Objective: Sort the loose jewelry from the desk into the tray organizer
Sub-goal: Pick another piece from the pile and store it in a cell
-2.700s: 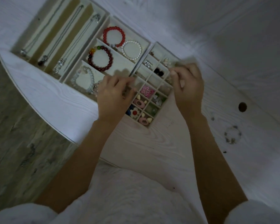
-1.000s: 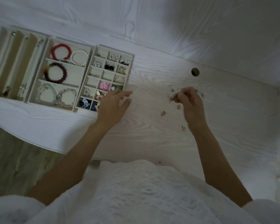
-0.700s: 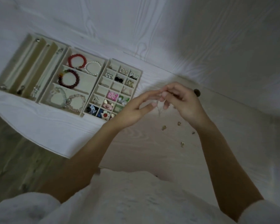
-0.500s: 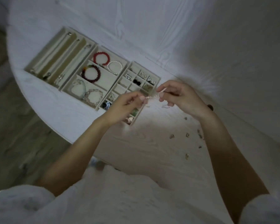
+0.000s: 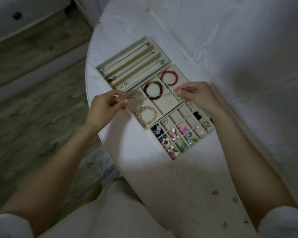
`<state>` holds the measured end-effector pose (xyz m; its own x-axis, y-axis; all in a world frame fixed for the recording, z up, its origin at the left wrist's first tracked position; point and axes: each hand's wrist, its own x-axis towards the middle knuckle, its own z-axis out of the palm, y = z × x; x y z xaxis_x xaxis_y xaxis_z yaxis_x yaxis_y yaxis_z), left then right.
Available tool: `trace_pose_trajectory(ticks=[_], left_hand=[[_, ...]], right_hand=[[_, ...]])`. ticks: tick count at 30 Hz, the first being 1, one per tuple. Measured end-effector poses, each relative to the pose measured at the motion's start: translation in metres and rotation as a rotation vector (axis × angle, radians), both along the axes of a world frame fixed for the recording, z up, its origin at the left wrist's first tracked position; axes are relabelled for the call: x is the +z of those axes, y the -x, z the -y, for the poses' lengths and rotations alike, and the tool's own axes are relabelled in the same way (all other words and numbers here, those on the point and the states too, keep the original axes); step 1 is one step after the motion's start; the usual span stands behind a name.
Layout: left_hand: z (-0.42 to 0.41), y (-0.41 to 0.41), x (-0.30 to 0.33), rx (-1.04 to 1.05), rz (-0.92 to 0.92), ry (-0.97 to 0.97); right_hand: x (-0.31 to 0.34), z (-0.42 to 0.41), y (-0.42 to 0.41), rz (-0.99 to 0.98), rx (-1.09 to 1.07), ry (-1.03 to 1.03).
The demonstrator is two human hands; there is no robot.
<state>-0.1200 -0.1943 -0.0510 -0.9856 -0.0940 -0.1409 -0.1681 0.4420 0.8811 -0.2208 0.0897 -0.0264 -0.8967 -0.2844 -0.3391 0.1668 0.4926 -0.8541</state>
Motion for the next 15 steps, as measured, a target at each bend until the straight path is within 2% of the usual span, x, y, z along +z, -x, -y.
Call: trace_pose_trajectory(ticks=[6,12,15], left_hand=[[0.015,0.022,-0.011,0.211,-0.071,-0.013],[0.044,0.045,-0.026,0.238,-0.104,0.32],[0.051,0.053,-0.036,0.193,-0.099,0.475]], right_hand=[[-0.006,0.046,0.066,-0.081,-0.068,0.004],[-0.021,0.088,0.118,-0.2,0.02,-0.082],[-0.031,0.105,0.138,-0.279,0.049,-0.222]])
